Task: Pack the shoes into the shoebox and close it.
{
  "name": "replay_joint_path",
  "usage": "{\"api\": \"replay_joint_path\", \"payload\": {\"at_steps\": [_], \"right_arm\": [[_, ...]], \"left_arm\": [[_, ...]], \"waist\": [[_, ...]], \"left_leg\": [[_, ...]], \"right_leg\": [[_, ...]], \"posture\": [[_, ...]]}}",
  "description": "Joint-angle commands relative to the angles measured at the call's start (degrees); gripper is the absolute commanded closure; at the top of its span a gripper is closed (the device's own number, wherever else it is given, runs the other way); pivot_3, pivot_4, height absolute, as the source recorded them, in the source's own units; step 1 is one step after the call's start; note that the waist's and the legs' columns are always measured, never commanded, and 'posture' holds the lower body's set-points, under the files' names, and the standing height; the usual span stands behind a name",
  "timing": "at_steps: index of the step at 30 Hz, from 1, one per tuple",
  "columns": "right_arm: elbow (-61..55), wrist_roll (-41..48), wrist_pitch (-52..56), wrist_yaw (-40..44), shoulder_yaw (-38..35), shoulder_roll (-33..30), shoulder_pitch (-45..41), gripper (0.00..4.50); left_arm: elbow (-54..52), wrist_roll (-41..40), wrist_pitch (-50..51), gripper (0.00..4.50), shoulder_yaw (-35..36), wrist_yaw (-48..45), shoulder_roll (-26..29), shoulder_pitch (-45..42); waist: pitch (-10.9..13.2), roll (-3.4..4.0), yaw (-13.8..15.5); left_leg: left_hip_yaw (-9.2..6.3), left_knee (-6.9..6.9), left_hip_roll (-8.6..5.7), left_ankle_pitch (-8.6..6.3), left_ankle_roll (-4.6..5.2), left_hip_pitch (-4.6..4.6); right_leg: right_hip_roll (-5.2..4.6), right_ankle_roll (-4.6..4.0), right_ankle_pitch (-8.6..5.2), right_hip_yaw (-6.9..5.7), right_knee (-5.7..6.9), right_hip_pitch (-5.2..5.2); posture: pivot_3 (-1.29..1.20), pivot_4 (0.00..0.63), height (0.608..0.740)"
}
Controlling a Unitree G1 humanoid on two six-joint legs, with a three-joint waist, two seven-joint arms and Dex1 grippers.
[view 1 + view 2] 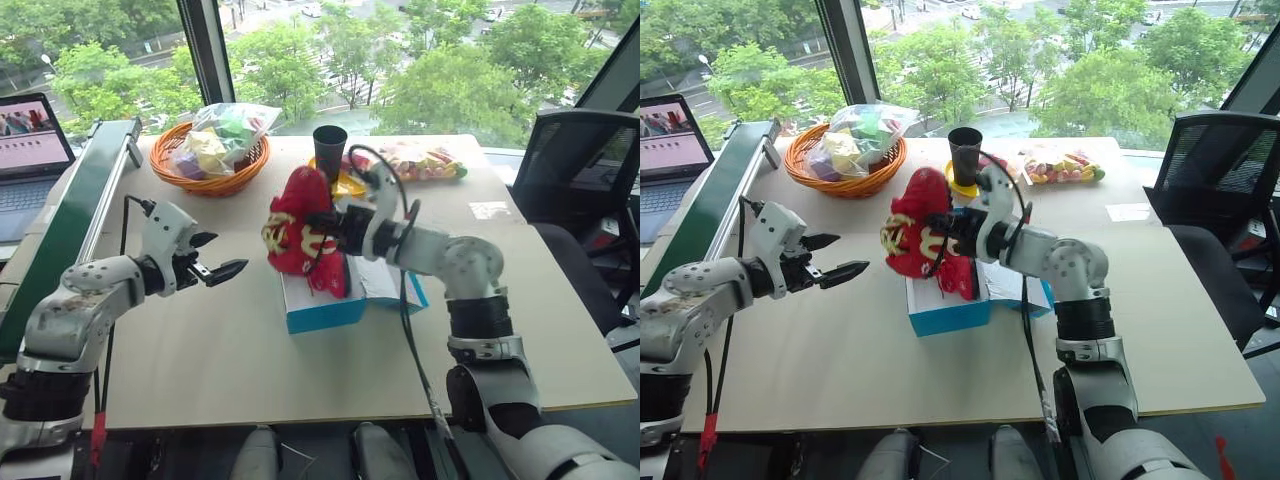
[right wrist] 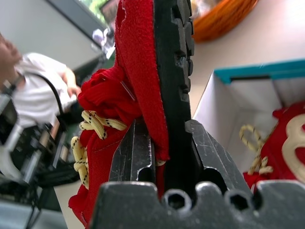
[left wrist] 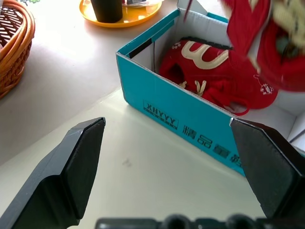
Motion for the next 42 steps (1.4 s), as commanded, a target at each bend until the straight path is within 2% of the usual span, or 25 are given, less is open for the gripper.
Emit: {"api": "replay_joint_path", "payload": {"at_steps": [1,10,16,19,22,23,24,27,28,31,33,38,42], "right_arm": [[2.83,-4.63,-3.49,5.94,1.30,-2.01,0.13,4.14],[7.35,-14.84,-6.65,15.03,7.12,-5.39,-0.84,4.14],[9.10,-25.11,-7.09,23.70,19.68,-9.47,-4.24,4.14],[10.93,-33.27,-7.47,24.40,28.15,-10.31,-7.15,4.14],[13.67,-34.72,-8.76,25.74,28.17,-8.36,-8.69,4.14],[14.58,-35.06,-8.92,25.77,27.58,-7.54,-9.20,3.13],[14.69,-35.49,-9.37,25.91,27.26,-6.82,-9.51,3.02],[14.52,-36.75,-9.86,25.05,25.56,-5.16,-10.08,1.81],[14.50,-37.03,-9.70,24.73,24.89,-4.79,-10.23,1.58],[13.26,-34.75,-7.53,21.09,17.50,-2.42,-12.34,0.54],[12.33,-32.95,-5.51,18.31,12.13,-0.75,-14.27,0.02],[6.11,-28.51,0.97,14.35,1.94,1.07,-17.47,0.02],[0.48,-27.52,3.05,13.45,-0.86,-0.86,-16.90,0.02]], "left_arm": [[-5.49,-1.07,-0.20,0.00,0.06,-1.29,-0.72,1.60],[-8.26,-0.78,0.90,0.00,1.88,1.08,-2.43,3.43],[-9.56,-0.62,0.28,0.00,1.63,2.72,-3.95,5.13],[-9.95,0.01,-0.30,0.00,1.45,3.83,-5.10,6.17],[-10.67,0.11,-0.13,0.00,1.38,4.65,-5.85,6.70],[-10.93,0.09,-0.05,0.00,1.39,4.81,-6.04,6.82],[-11.15,0.14,0.00,0.00,1.38,4.97,-6.15,6.93],[-11.35,0.29,0.10,0.00,1.30,5.22,-6.25,7.01],[-11.37,0.33,0.10,0.00,1.27,5.25,-6.26,7.02],[-10.97,0.43,0.07,0.00,0.68,4.70,-6.05,6.47],[-10.47,0.94,-0.24,0.00,-0.27,3.60,-5.29,5.73],[-8.48,1.83,-0.92,0.00,-2.10,-1.19,-2.21,2.26],[-6.03,2.48,-1.64,0.00,-3.57,-4.10,-0.67,-1.31]], "waist": [[0.01,-0.01,0.25],[0.01,0.00,0.51],[0.01,-0.01,0.60],[0.00,-0.01,0.58],[-0.02,-0.05,0.69],[-0.03,-0.06,0.71],[-0.04,-0.08,0.72],[-0.07,-0.11,0.49],[-0.07,-0.11,0.37],[-0.06,-0.10,0.15],[-0.04,-0.08,0.16],[-0.03,-0.06,0.38],[-0.02,-0.05,0.94]], "left_leg": [[0.00,0.02,0.00,0.00,0.00,-0.02],[0.01,0.03,0.03,0.00,0.00,0.02],[0.02,0.07,0.02,0.00,0.00,0.03],[0.02,0.07,0.02,0.00,0.00,0.06],[0.02,0.08,0.02,0.00,0.00,0.13],[0.02,0.08,0.03,0.00,0.00,0.18],[0.02,0.09,0.03,0.00,0.00,0.23],[0.02,0.08,0.05,0.00,-0.01,0.40],[0.02,0.08,0.07,0.00,-0.01,0.41],[0.02,0.06,0.09,0.00,-0.01,0.39],[0.02,0.05,0.08,0.00,-0.01,0.30],[0.01,0.02,0.06,0.00,-0.01,0.07],[0.00,0.01,0.04,0.00,-0.01,0.05]], "right_leg": [[0.00,0.00,0.00,0.00,0.00,-0.01],[0.03,0.00,0.00,0.00,0.06,-0.01],[0.01,0.00,0.00,0.00,0.08,-0.01],[0.02,0.00,0.00,0.00,0.09,0.01],[0.02,0.00,0.00,0.00,0.10,0.06],[0.02,0.00,0.00,0.00,0.10,0.11],[0.01,0.00,0.00,0.00,0.11,0.16],[0.03,0.00,0.00,0.00,0.12,0.27],[0.06,-0.01,0.00,0.00,0.14,0.27],[0.09,-0.01,0.01,0.02,0.18,0.22],[0.08,-0.02,0.01,0.03,0.19,0.13],[0.06,-0.03,0.02,0.02,0.18,-0.06],[0.05,-0.02,0.01,-0.01,0.14,-0.05]], "posture": [[0.00,0.150,0.734],[0.00,0.150,0.734],[0.00,0.150,0.734],[0.00,0.150,0.734],[0.00,0.150,0.734],[0.00,0.150,0.734],[0.00,0.150,0.734],[0.00,0.150,0.734],[0.00,0.150,0.734],[0.00,0.150,0.734],[0.00,0.150,0.734],[0.00,0.150,0.734],[0.00,0.150,0.734]]}}
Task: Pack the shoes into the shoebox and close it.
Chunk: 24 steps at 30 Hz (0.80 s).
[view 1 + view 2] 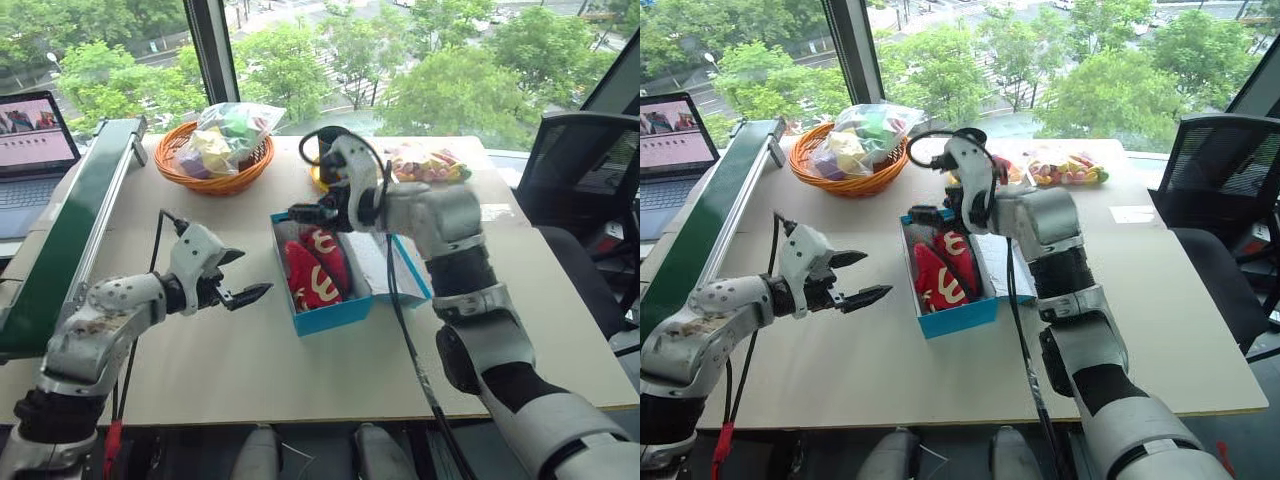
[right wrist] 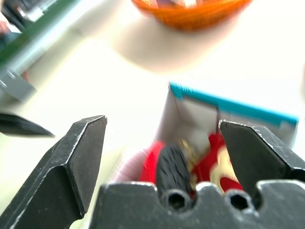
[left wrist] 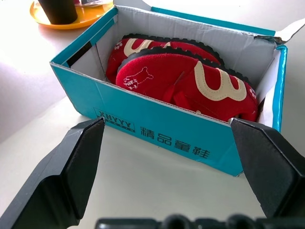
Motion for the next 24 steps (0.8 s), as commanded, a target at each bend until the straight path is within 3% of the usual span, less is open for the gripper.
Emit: {"api": "replay_joint_path", "payload": {"at_steps": [1,4,7,12,15,18,22,24], "right_arm": [[-7.23,4.11,4.35,0.16,-5.06,-2.34,0.49,0.02],[-16.70,8.81,10.21,3.12,-7.97,-7.87,5.72,0.02],[-28.64,14.65,16.02,6.72,-9.69,-14.89,12.85,0.76],[-37.19,19.31,23.34,3.95,-20.85,-17.54,19.63,2.41],[-45.79,22.47,24.71,6.53,-21.53,-22.15,29.53,3.45],[-51.68,25.49,24.80,7.75,-24.22,-22.18,42.63,4.47],[-52.36,19.10,16.80,3.66,-18.03,-23.94,53.59,4.47],[-50.14,17.35,12.80,2.22,-16.04,-21.75,56.54,4.47]], "left_arm": [[1.13,1.00,-1.79,0.00,-0.93,-3.13,1.07,-3.08],[1.85,0.72,-1.62,0.00,-3.30,-7.08,1.49,-6.38],[3.28,0.13,-2.23,0.00,-5.32,-12.33,1.88,-9.75],[10.87,2.06,-5.10,0.00,-7.61,-17.85,1.22,-17.16],[14.63,2.98,-6.32,0.00,-8.72,-20.55,1.26,-20.09],[17.87,4.72,-8.00,0.00,-10.09,-22.48,0.95,-22.52],[19.36,4.92,-7.32,0.00,-10.45,-23.96,-0.22,-24.95],[19.08,4.12,-6.31,0.00,-10.25,-25.54,-0.26,-26.14]], "waist": [[0.00,0.00,0.08],[0.00,-0.01,0.67],[0.01,0.00,0.83],[0.09,0.11,-0.39],[0.09,0.11,-0.02],[0.09,0.11,0.09],[0.10,0.11,-0.01],[0.10,0.11,-0.23]], "left_leg": [[0.00,0.01,-0.02,0.00,0.00,0.00],[-0.01,0.03,-0.02,0.00,0.00,-0.03],[-0.04,0.02,-0.06,0.00,0.00,-0.12],[-0.02,0.07,-0.03,-0.01,0.03,-0.10],[-0.01,0.06,0.00,-0.01,0.04,-0.02],[-0.01,0.05,-0.03,-0.03,0.06,-0.06],[-0.01,0.19,-0.11,-0.04,0.08,-0.16],[0.02,0.31,-0.10,-0.04,0.08,-0.14]], "right_leg": [[-0.02,0.00,0.00,0.00,-0.01,0.01],[-0.03,0.01,0.00,-0.04,-0.02,0.03],[-0.08,0.02,-0.01,-0.09,-0.10,0.04],[-0.03,0.04,-0.02,-0.04,-0.04,0.02],[0.02,0.08,-0.05,-0.03,-0.02,0.09],[-0.03,0.17,-0.12,-0.03,-0.12,0.12],[-0.10,0.15,-0.10,-0.02,-0.11,0.11],[-0.09,0.38,-0.22,0.01,-0.08,0.13]], "posture": [[0.00,0.150,0.734],[0.00,0.150,0.734],[0.00,0.150,0.734],[0.00,0.150,0.734],[0.00,0.150,0.734],[0.00,0.150,0.734],[0.00,0.150,0.734],[0.00,0.150,0.734]]}}
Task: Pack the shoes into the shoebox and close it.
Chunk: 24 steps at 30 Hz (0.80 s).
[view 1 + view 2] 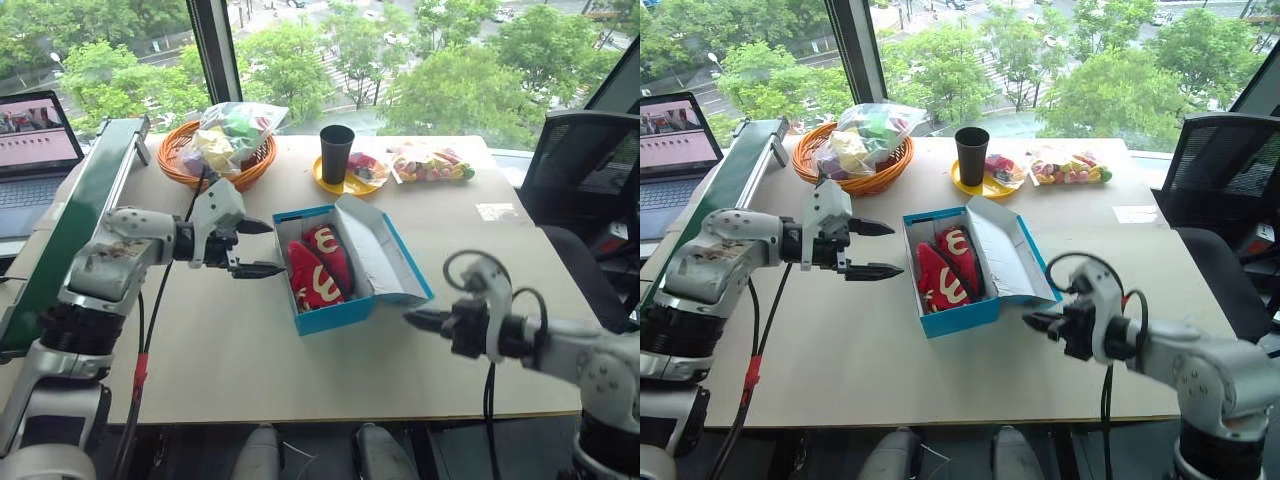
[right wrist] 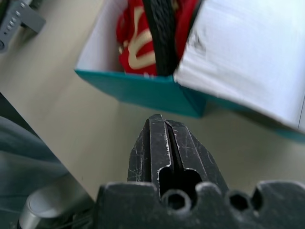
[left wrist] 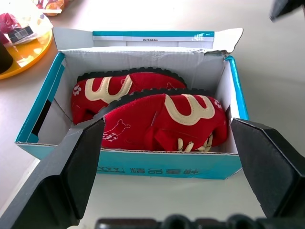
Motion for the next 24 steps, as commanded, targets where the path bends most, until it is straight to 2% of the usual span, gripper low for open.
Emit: {"api": "replay_joint_path", "payload": {"at_steps": [1,4,7,12,16,18,21,24], "right_arm": [[1.67,-3.43,-9.08,-2.75,2.57,3.19,3.00,4.47],[8.25,-7.47,-17.37,-5.01,3.97,7.37,5.07,4.47],[20.66,-15.42,-26.15,-10.76,6.46,9.93,3.89,4.47],[33.42,-17.93,-38.32,-10.52,6.40,14.40,-0.75,4.47],[44.24,-17.26,-42.88,-10.73,4.11,17.26,-3.84,4.47],[48.34,-12.54,-42.64,-8.85,0.50,19.45,-5.25,4.47],[48.28,-9.32,-41.42,-5.07,0.11,20.42,-4.87,4.47],[48.92,-9.19,-46.36,-5.50,-1.53,21.72,-6.01,4.47]], "left_arm": [[-1.11,-1.16,0.48,0.00,1.02,-2.92,0.38,-3.08],[0.24,-0.61,1.10,0.00,1.89,-3.74,1.51,-5.50],[1.76,-1.05,3.84,0.00,3.85,-3.98,3.92,-8.46],[0.21,-3.35,8.68,0.00,6.69,-7.77,10.79,-9.05],[1.68,-3.00,9.15,0.00,8.41,-7.91,14.04,-10.18],[1.06,-3.71,10.08,0.00,9.53,-8.33,15.57,-9.68],[-0.39,-5.00,11.79,0.00,11.42,-7.88,16.86,-7.97],[-1.80,-6.14,13.43,0.00,13.11,-6.81,17.14,-5.87]], "waist": [[-0.01,-0.01,-0.09],[0.00,0.00,-0.01],[0.00,-0.02,0.00],[0.01,0.00,-0.78],[-0.02,-0.13,-1.06],[-0.05,-0.17,-1.17],[-0.16,-0.36,-1.19],[-0.18,-0.40,-1.20]], "left_leg": [[0.01,0.01,0.02,0.00,0.00,0.07],[0.02,-0.03,0.14,0.00,0.00,0.16],[0.02,-0.02,0.13,0.00,0.00,0.11],[0.06,-0.13,0.12,0.00,0.00,0.17],[0.07,-0.10,0.16,0.00,-0.01,0.38],[0.06,-0.11,0.17,0.00,-0.01,0.60],[0.06,-0.25,0.21,-0.01,-0.02,1.01],[0.06,-0.26,0.23,-0.01,-0.02,1.01]], "right_leg": [[0.03,0.11,-0.06,0.03,0.04,0.03],[0.17,0.15,-0.10,0.05,0.07,0.06],[0.16,0.15,-0.10,0.08,0.04,0.04],[0.14,0.14,-0.09,0.11,0.09,0.00],[0.18,0.14,-0.09,0.11,0.06,0.21],[0.17,0.15,-0.10,0.10,0.02,0.48],[0.18,0.15,-0.10,0.09,-0.18,0.92],[0.20,0.15,-0.10,0.08,-0.18,0.92]], "posture": [[0.00,0.150,0.734],[0.00,0.150,0.734],[0.00,0.150,0.734],[0.00,0.150,0.734],[0.00,0.150,0.734],[0.00,0.150,0.734],[0.00,0.150,0.734],[0.00,0.150,0.734]]}}
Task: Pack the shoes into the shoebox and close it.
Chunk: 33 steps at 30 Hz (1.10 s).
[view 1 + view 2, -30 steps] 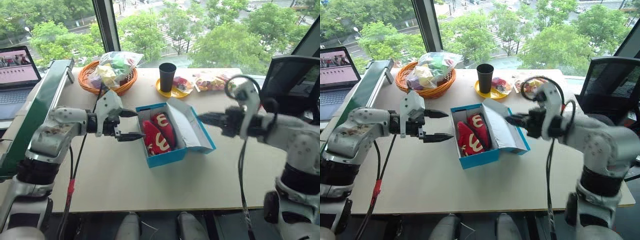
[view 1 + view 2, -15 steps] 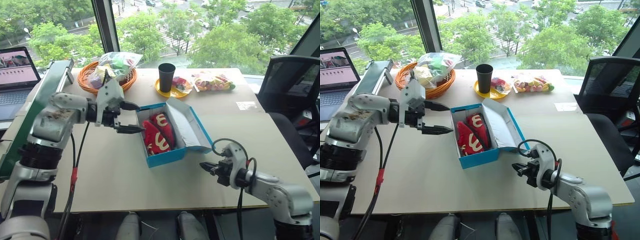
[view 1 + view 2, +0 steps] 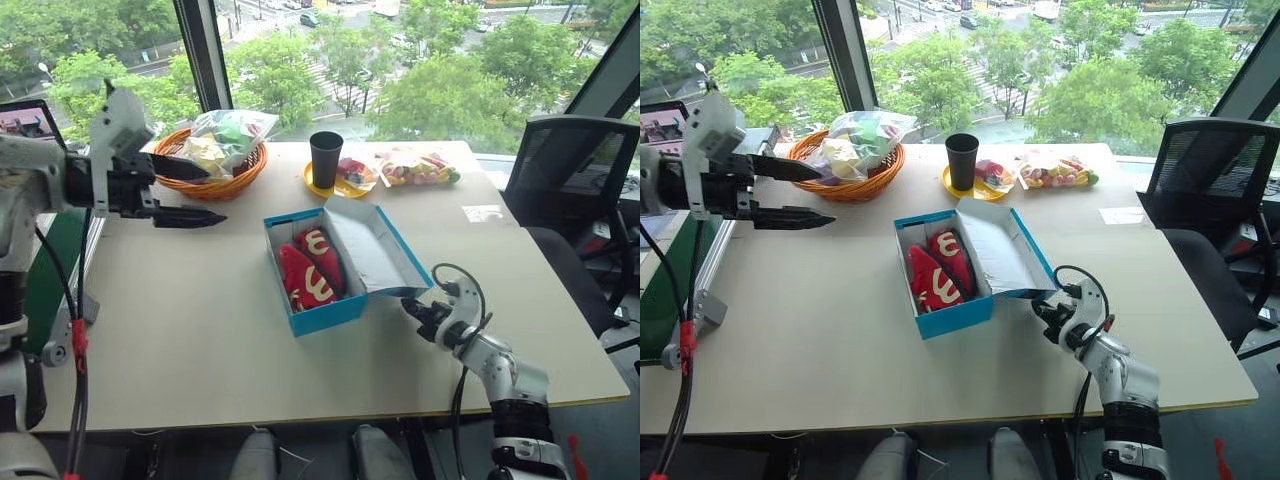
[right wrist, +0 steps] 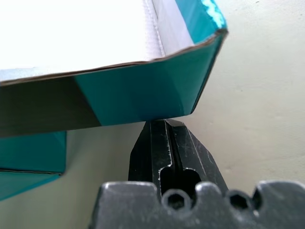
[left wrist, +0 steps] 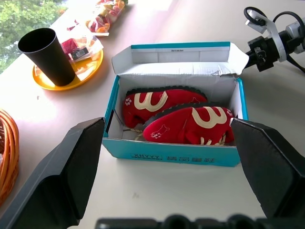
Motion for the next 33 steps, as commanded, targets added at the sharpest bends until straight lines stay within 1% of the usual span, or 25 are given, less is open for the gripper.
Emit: {"api": "replay_joint_path", "payload": {"at_steps": [1,3,5,7,9,12,13,14,18,23,25,27,29,33], "right_arm": [[2.34,1.32,-4.93,-0.02,-2.15,2.24,-0.51,4.47],[4.13,1.37,-11.77,-1.92,-5.14,3.53,-3.75,4.47],[4.54,5.11,-11.44,-1.50,-7.65,4.46,-6.70,4.47],[2.96,8.44,-8.46,-0.28,-7.98,4.86,-9.09,4.47],[0.71,10.42,-5.94,0.44,-7.04,4.71,-10.55,4.47],[-6.61,13.58,0.98,1.00,-3.17,3.65,-11.90,4.47],[-9.38,14.65,3.32,1.32,-1.87,3.02,-12.15,4.47],[-11.64,15.92,5.39,1.39,-1.06,2.43,-12.32,4.47],[-18.86,20.67,13.06,1.19,1.90,0.26,-12.71,4.47],[-24.35,24.75,18.25,1.71,4.68,-1.38,-12.51,4.47],[-22.70,28.09,21.28,-0.50,3.68,-0.04,-13.92,4.47],[-21.82,28.28,22.40,-0.82,4.75,-0.04,-14.32,4.47],[-20.41,26.67,22.61,-0.80,6.55,-0.26,-14.46,4.47],[-16.77,21.42,21.14,0.40,12.07,-0.83,-16.14,4.47]], "left_arm": [[-3.00,-2.15,1.97,0.00,3.26,1.13,1.04,1.67],[-4.08,-2.91,2.67,0.00,4.48,1.59,1.53,3.79],[-4.28,-3.26,3.07,0.00,5.76,2.49,1.82,5.20],[-3.49,-3.30,3.04,0.00,7.14,3.66,1.98,5.90],[-2.99,-3.77,3.11,0.00,8.32,4.36,2.16,6.36],[-3.02,-4.41,3.20,0.00,10.23,4.53,2.91,8.29],[-3.28,-4.41,3.09,0.00,10.68,4.79,3.14,9.25],[-3.48,-4.44,3.21,0.00,10.99,5.10,3.33,10.04],[-4.92,-5.39,3.43,0.00,12.28,5.45,3.67,12.86],[-7.62,-7.40,4.73,0.00,13.53,6.10,3.40,14.30],[-9.33,-9.02,5.80,0.00,14.61,5.88,3.59,15.53],[-10.32,-10.01,6.36,0.00,15.31,5.97,3.74,16.18],[-10.56,-10.25,6.32,0.00,15.44,6.36,3.92,16.30],[-10.81,-10.86,6.16,0.00,15.39,6.93,4.06,16.18]], "waist": [[-0.02,-0.03,-0.18],[-0.02,-0.03,-0.38],[0.07,0.11,-0.41],[0.22,0.31,-0.24],[0.24,0.33,-0.16],[0.24,0.34,-0.17],[0.26,0.37,-0.21],[0.27,0.39,-0.20],[0.28,0.39,-0.05],[0.27,0.38,0.20],[0.27,0.38,0.18],[0.27,0.38,0.09],[0.27,0.38,0.07],[0.27,0.38,-0.04]], "left_leg": [[0.00,-0.01,0.02,0.00,0.00,-0.01],[0.01,0.00,0.05,0.00,0.00,-0.01],[0.05,0.01,0.06,0.00,0.00,-0.01],[0.06,-0.01,0.05,0.00,0.00,-0.04],[0.06,-0.05,0.05,0.00,0.00,-0.12],[0.06,-0.09,0.04,0.00,0.00,-0.36],[0.06,-0.07,0.03,0.00,0.00,-0.56],[0.06,-0.06,0.02,0.00,0.00,-0.65],[0.06,-0.03,0.02,0.00,0.00,-0.66],[0.07,0.00,0.02,0.00,0.00,-0.67],[0.07,-0.01,0.02,0.00,0.00,-0.67],[0.07,-0.01,0.03,0.00,0.00,-0.67],[0.07,-0.01,0.04,0.00,0.00,-0.66],[0.08,0.00,0.03,0.00,0.00,-0.66]], "right_leg": [[0.02,0.00,0.00,0.00,0.00,-0.01],[0.05,-0.01,0.01,0.02,-0.01,-0.02],[0.06,-0.02,0.02,0.08,0.01,-0.06],[0.05,-0.03,0.02,0.10,0.08,-0.15],[0.06,-0.04,0.01,0.10,0.16,-0.28],[0.05,-0.09,0.03,0.10,0.25,-0.56],[0.05,-0.36,0.19,0.10,0.32,-0.80],[0.04,-0.44,0.23,0.12,0.34,-0.92],[0.05,-0.44,0.23,0.12,0.34,-0.91],[0.04,-0.34,0.17,0.11,0.32,-0.90],[0.04,-0.34,0.18,0.11,0.31,-0.89],[0.04,-0.37,0.19,0.12,0.31,-0.90],[0.06,-0.36,0.19,0.12,0.32,-0.91],[0.06,-0.36,0.19,0.12,0.32,-0.91]], "posture": [[0.00,0.150,0.734],[0.00,0.150,0.734],[0.00,0.150,0.734],[0.00,0.150,0.734],[0.00,0.150,0.734],[0.00,0.150,0.734],[0.00,0.150,0.734],[0.00,0.150,0.734],[0.00,0.150,0.734],[0.00,0.150,0.734],[0.00,0.150,0.734],[0.00,0.150,0.734],[0.00,0.150,0.734],[0.00,0.150,0.734]]}}
